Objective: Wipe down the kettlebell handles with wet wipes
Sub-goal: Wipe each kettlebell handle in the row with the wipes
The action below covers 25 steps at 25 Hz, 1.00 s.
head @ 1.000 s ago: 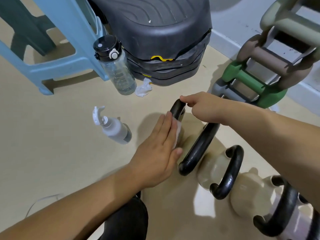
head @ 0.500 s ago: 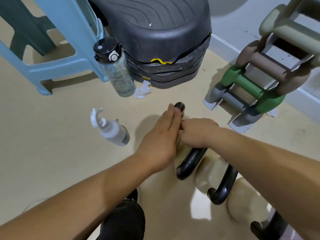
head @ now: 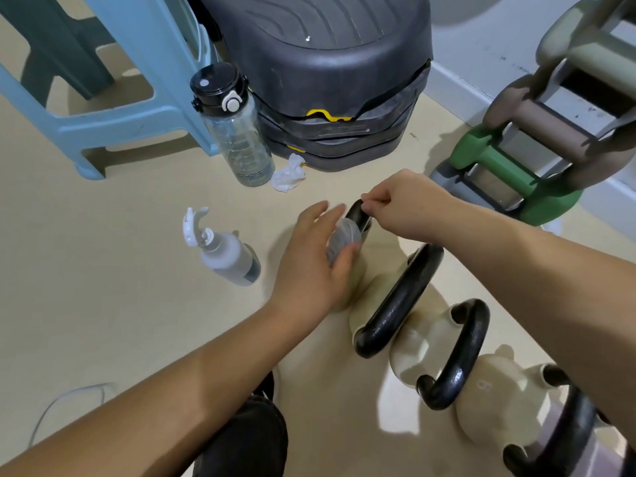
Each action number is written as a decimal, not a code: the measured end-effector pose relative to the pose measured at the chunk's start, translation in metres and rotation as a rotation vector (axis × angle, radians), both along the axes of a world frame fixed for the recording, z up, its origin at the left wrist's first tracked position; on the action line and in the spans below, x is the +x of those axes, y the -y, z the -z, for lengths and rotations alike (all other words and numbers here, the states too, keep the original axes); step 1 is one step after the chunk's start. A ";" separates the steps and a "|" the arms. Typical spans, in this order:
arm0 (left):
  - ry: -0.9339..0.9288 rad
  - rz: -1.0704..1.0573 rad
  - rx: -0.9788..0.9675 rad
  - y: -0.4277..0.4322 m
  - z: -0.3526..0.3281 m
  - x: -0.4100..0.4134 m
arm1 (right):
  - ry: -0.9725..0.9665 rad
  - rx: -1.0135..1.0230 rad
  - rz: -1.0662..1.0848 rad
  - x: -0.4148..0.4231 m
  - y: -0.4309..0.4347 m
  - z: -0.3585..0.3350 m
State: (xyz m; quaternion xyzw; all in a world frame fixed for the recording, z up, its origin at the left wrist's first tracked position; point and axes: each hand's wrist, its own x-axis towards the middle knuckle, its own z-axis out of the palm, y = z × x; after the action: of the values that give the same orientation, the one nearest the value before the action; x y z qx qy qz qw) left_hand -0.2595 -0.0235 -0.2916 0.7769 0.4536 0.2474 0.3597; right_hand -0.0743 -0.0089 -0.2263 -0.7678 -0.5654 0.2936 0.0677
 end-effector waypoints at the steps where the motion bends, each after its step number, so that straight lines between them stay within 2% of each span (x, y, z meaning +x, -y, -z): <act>1: -0.008 -0.013 -0.081 0.008 0.001 -0.003 | 0.001 0.002 -0.003 0.001 0.000 0.000; 4: -0.191 0.042 -0.215 0.035 0.003 -0.014 | 0.033 -0.002 -0.037 -0.001 0.000 0.000; 7: -0.252 0.032 -0.131 0.036 -0.004 -0.013 | 0.006 0.005 -0.025 -0.004 0.002 0.000; 9: -0.370 0.029 -0.062 0.016 -0.009 0.006 | -0.015 0.015 -0.004 -0.005 0.001 0.000; 11: -0.476 0.071 -0.107 -0.018 -0.011 0.035 | -0.120 -0.017 0.073 -0.003 0.000 -0.005; 13: -0.383 0.120 -0.291 -0.045 -0.015 0.054 | -0.232 -0.051 0.113 -0.002 0.001 -0.010; 15: -0.323 0.099 -0.356 -0.053 -0.014 0.061 | -0.246 -0.067 0.099 0.001 0.003 -0.013; 19: -0.354 0.075 -0.099 -0.003 -0.003 0.032 | -0.068 -0.099 -0.063 -0.003 0.000 -0.015; 22: -0.181 0.085 -0.098 0.032 0.009 -0.010 | -0.030 -0.111 -0.108 -0.006 0.001 -0.018; 25: -0.164 0.068 -0.081 0.035 0.012 -0.020 | -0.017 -0.129 -0.126 -0.010 0.004 -0.018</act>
State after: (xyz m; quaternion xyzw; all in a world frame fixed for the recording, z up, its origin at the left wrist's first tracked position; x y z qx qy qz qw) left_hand -0.2793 -0.0582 -0.3039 0.7945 0.4644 0.1519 0.3605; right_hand -0.0847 -0.0132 -0.2083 -0.7312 -0.5917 0.3395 0.0042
